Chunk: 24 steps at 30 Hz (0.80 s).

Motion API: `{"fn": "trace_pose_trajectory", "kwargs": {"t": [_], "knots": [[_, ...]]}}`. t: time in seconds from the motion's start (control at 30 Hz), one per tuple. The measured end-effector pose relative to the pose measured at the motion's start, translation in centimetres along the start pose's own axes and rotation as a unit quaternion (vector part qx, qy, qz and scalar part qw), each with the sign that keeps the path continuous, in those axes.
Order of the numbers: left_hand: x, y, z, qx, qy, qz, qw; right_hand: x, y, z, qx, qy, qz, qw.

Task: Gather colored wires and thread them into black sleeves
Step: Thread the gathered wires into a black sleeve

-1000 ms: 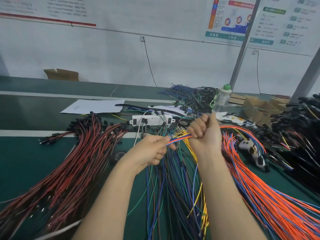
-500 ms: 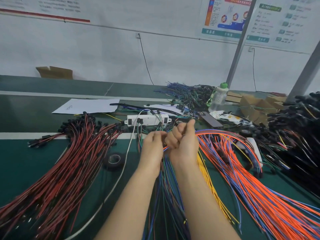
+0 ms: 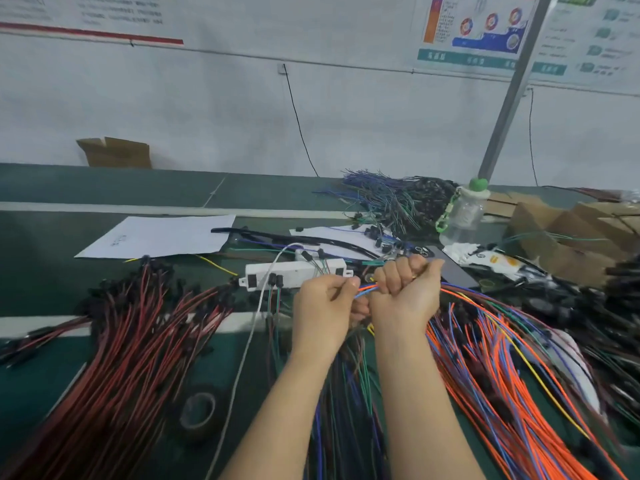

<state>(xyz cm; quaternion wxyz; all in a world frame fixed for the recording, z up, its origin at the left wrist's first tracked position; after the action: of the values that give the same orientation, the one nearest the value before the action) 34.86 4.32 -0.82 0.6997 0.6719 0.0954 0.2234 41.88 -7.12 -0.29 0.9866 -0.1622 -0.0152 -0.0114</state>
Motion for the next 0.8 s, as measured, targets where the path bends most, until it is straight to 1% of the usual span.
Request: {"fn": "trace_pose_trajectory", "kwargs": {"t": [0.07,0.1,0.23,0.27,0.3,0.33,0.4,0.43,0.5,0.57,0.6,0.7,0.73,0.8], "knots": [[2.6,-0.4,0.5,0.080,0.011,0.024,0.996,2.5,0.5,-0.6,-0.011,0.014,-0.011,1.000],[3.8,-0.7,1.0,0.102,0.009,0.027,0.994,3.7,0.7,-0.9,-0.010,0.021,-0.013,1.000],[8.8,-2.7,3.3,0.099,-0.042,0.000,0.994,8.4,0.7,-2.3,0.013,0.047,-0.021,0.999],[10.2,-3.0,3.6,0.115,-0.046,0.000,0.992,9.4,0.4,-2.5,0.018,0.052,-0.028,0.998],[11.6,-3.1,3.6,0.160,-0.035,0.013,0.986,10.5,-0.1,-2.8,0.022,0.056,-0.037,0.997],[13.1,-3.1,3.1,0.228,-0.010,0.035,0.973,11.4,-0.6,-3.0,0.026,0.063,-0.047,0.997],[15.9,-3.0,2.4,0.361,0.037,0.067,0.929,12.9,-1.6,-3.6,0.028,0.076,-0.065,0.995],[17.2,-3.4,2.5,0.413,0.035,0.064,0.908,13.5,-1.9,-3.9,0.027,0.081,-0.071,0.994],[19.4,-5.1,3.8,0.506,-0.009,0.028,0.862,14.6,-2.2,-4.6,0.026,0.089,-0.078,0.993],[20.8,-7.5,5.5,0.579,-0.070,-0.024,0.812,15.4,-2.3,-5.3,0.021,0.097,-0.086,0.991],[21.1,-8.6,5.9,0.610,-0.100,-0.055,0.784,15.6,-2.3,-5.6,0.019,0.102,-0.089,0.991],[21.8,-11.9,7.6,0.691,-0.192,-0.128,0.685,16.5,-2.9,-6.8,0.004,0.125,-0.104,0.987],[21.9,-12.5,8.1,0.704,-0.216,-0.135,0.663,16.8,-3.0,-7.2,-0.001,0.131,-0.107,0.986],[22.1,-12.8,9.1,0.717,-0.240,-0.120,0.643,17.1,-3.3,-7.8,-0.007,0.137,-0.109,0.984]]}}
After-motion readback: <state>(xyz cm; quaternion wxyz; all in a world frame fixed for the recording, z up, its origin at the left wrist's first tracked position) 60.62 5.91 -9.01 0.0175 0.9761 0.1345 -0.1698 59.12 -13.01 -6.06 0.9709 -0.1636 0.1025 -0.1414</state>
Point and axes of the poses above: each hand's wrist, its own x-axis towards the middle knuckle, its own z-axis out of the palm, y = z × x, the point moved 10 cm from there along x, towards the middle knuckle, and after that the axes turned 1 degree about -z, right-handed, at the moved point
